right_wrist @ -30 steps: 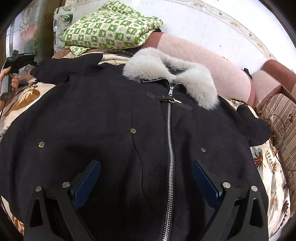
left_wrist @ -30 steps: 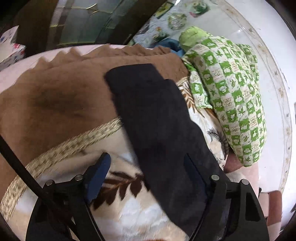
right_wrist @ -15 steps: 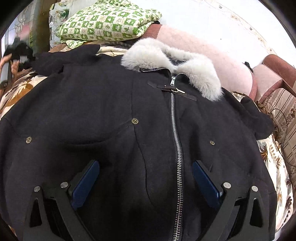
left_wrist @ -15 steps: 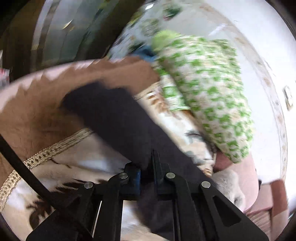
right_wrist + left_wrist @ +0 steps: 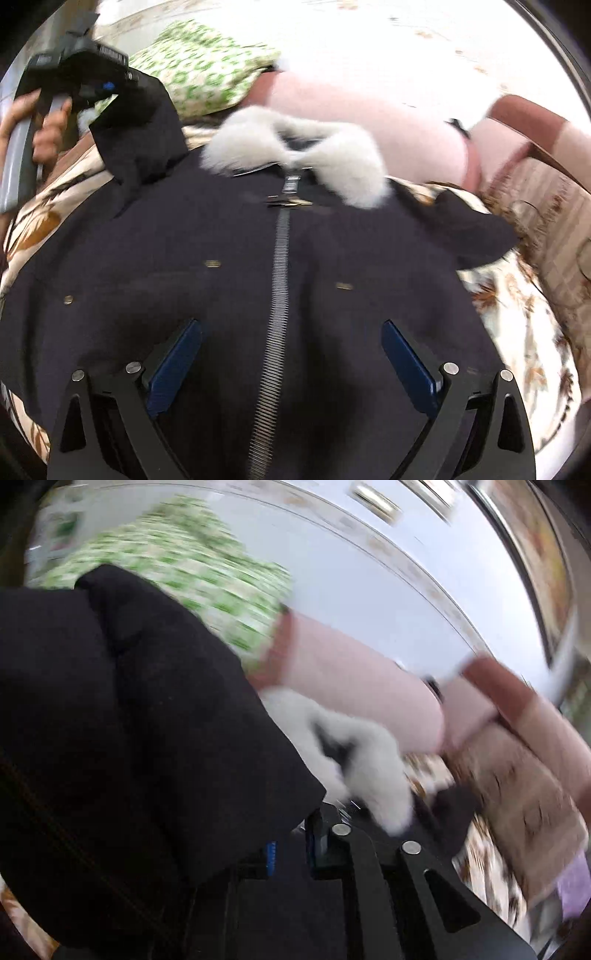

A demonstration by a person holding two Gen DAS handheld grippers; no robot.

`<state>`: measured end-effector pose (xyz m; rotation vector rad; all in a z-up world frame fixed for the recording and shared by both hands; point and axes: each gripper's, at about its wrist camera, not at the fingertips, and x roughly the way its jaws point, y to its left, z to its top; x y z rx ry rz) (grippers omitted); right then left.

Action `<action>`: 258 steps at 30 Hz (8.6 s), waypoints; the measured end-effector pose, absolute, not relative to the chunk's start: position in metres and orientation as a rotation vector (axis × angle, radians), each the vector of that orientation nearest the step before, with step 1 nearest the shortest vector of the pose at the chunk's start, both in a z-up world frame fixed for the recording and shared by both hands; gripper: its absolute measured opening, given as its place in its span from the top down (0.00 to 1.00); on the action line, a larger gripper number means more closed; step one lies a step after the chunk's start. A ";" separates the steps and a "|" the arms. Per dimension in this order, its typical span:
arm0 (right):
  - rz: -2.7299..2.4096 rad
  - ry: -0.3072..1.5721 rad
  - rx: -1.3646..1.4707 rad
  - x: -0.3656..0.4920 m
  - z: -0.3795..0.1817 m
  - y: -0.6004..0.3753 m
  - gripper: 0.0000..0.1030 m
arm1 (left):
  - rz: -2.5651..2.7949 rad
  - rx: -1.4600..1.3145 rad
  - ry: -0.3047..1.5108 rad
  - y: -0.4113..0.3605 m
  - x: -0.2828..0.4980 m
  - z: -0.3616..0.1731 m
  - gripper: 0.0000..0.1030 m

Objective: Fold large clothes

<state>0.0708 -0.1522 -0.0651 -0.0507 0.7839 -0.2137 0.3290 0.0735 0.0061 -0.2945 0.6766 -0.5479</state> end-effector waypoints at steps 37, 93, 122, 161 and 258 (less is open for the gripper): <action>-0.103 0.949 0.421 0.215 -0.096 -0.217 0.04 | -0.039 -0.410 0.747 0.182 0.208 -0.027 0.19; -0.615 0.791 0.776 0.144 -0.109 -0.566 0.28 | -0.084 0.027 0.860 0.049 0.206 -0.079 0.19; -0.461 0.575 0.480 0.245 0.073 -0.526 0.94 | -0.141 -0.002 0.871 0.047 0.201 -0.067 0.05; 0.133 0.871 -0.015 0.278 -0.027 -0.074 0.30 | 0.167 -0.310 0.739 0.189 0.205 -0.020 0.05; 0.014 0.937 0.898 -0.011 -0.129 -0.404 0.29 | -0.400 -0.520 1.117 0.150 0.140 -0.117 0.30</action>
